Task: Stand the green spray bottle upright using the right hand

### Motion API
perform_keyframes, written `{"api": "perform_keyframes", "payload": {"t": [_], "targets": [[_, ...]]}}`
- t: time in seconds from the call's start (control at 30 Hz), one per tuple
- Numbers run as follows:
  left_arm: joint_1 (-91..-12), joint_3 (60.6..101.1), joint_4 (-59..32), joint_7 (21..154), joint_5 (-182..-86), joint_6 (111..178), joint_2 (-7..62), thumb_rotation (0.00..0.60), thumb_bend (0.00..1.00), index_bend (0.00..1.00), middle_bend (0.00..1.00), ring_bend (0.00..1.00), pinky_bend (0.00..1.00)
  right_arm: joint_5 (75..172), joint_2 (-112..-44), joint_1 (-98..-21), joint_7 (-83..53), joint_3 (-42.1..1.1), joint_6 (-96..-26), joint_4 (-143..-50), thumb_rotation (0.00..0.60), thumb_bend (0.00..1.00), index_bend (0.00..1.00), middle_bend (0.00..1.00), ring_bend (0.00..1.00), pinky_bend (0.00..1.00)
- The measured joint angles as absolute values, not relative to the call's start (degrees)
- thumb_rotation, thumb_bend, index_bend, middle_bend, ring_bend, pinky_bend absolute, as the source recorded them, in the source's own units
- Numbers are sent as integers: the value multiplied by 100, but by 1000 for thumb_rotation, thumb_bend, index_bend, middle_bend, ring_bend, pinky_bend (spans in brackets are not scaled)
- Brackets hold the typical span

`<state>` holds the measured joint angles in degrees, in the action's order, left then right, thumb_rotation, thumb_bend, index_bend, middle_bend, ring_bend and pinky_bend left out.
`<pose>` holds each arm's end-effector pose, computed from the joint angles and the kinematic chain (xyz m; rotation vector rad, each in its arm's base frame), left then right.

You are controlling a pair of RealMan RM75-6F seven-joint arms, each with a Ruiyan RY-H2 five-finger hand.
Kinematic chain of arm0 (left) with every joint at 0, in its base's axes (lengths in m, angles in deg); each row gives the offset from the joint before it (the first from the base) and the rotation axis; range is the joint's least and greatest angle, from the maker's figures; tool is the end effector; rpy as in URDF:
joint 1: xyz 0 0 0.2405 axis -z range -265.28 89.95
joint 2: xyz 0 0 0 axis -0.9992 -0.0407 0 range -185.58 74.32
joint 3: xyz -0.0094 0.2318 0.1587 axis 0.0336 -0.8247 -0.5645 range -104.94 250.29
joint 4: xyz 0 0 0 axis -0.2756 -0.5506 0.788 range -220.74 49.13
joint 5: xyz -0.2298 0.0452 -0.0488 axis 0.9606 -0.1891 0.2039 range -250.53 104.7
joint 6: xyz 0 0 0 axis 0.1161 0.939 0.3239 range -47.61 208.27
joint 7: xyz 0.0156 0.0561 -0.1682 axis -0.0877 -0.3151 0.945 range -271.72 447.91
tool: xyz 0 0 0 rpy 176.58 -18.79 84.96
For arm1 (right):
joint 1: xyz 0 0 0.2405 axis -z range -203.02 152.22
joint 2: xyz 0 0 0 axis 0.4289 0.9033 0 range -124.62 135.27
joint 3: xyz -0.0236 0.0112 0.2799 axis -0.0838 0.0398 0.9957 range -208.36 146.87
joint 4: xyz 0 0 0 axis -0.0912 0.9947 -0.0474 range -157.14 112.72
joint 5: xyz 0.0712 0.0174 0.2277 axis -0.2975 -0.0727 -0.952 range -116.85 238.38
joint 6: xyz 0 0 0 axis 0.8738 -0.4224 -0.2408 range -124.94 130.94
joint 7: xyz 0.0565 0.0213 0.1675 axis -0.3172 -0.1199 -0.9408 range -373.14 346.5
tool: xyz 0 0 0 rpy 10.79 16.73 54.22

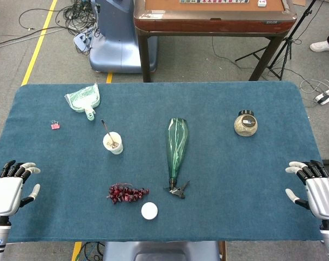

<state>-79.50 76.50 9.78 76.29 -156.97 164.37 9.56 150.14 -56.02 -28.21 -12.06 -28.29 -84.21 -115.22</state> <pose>-0.3211 0.2410 0.1324 -1.4383 -0.7847 -0.8364 -0.3423 -0.2053 0.1595 1.4173 -0.8331 0.8861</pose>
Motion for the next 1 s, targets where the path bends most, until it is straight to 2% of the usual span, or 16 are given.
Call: {"api": "perform_keyframes", "payload": {"t": [0.8, 1.0], "targets": [[-7978, 7641, 1083, 7541, -15710, 16493, 926, 600, 376, 364, 268, 207, 98, 15129, -5583, -2935, -1357, -2828, -8322, -11381, 600, 169, 369, 295, 210, 185], [-7987, 7633, 1111, 7509, -15706, 16496, 911, 600, 377, 364, 267, 207, 98, 15218, -5532, -3127, -1405, -2821, -8086, -11344, 600, 260, 369, 295, 210, 186]]}}
